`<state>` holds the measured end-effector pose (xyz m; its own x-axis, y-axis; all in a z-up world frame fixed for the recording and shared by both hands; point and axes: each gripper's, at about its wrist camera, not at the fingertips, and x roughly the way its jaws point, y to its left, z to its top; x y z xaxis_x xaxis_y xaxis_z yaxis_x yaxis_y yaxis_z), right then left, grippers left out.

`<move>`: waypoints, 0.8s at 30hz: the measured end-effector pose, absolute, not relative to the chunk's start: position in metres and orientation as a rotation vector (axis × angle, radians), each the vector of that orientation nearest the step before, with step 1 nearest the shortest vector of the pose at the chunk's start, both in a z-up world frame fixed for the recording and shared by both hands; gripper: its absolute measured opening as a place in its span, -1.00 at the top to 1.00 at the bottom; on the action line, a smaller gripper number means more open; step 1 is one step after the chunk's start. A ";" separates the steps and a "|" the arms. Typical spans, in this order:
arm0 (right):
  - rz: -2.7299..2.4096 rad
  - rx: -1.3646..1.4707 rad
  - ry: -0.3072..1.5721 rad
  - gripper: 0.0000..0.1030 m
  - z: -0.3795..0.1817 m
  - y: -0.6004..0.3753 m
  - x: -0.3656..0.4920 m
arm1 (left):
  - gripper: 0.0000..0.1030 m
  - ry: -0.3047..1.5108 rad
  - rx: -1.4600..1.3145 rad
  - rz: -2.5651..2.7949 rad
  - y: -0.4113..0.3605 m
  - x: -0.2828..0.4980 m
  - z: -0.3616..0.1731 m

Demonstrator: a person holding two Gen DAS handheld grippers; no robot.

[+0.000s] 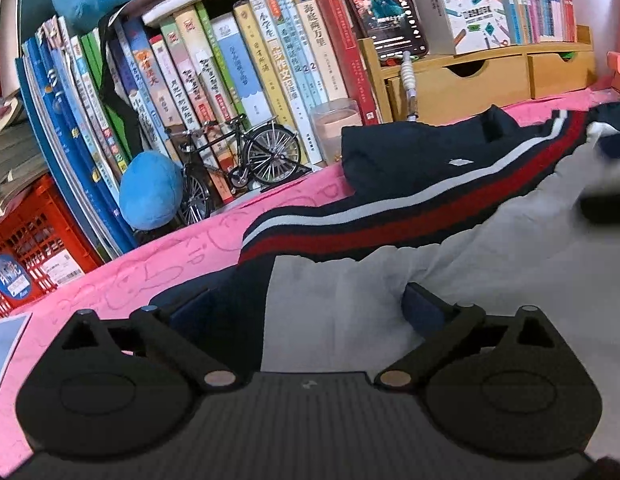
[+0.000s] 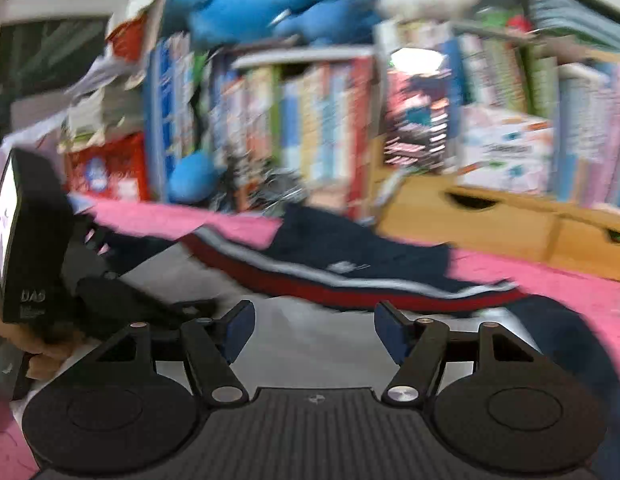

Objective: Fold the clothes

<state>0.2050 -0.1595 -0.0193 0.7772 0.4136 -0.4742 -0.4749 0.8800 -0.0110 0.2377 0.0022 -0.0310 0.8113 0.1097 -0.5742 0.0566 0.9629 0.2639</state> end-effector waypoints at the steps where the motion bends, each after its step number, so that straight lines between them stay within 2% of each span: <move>1: 0.473 -0.170 0.498 -0.29 -0.026 -0.154 0.208 | -1.00 0.633 0.255 0.025 0.006 0.239 -0.032; 5: 0.336 -0.283 0.546 -0.37 -0.054 -0.193 0.228 | -1.00 0.652 0.199 0.006 0.014 0.242 -0.033; 7: 0.234 -0.209 0.555 -0.55 -0.052 -0.245 0.235 | -1.00 0.656 0.190 -0.002 0.015 0.242 -0.034; 8: 0.188 -0.172 0.569 -0.55 -0.051 -0.271 0.236 | -1.00 0.657 0.186 -0.003 0.015 0.242 -0.034; 11: -0.049 -0.228 0.585 -0.81 -0.057 -0.319 0.236 | -1.00 0.660 0.176 -0.005 0.016 0.243 -0.034; 14: -0.085 -0.166 0.573 -0.77 -0.045 -0.337 0.222 | -1.00 0.660 0.178 -0.005 0.016 0.243 -0.033; 20: 0.223 -0.141 0.388 -0.79 -0.001 -0.267 0.181 | -1.00 0.652 0.199 0.004 0.013 0.242 -0.033; 24: 0.483 -0.168 0.388 -0.81 0.007 -0.185 0.179 | -1.00 0.652 0.198 0.004 0.013 0.242 -0.033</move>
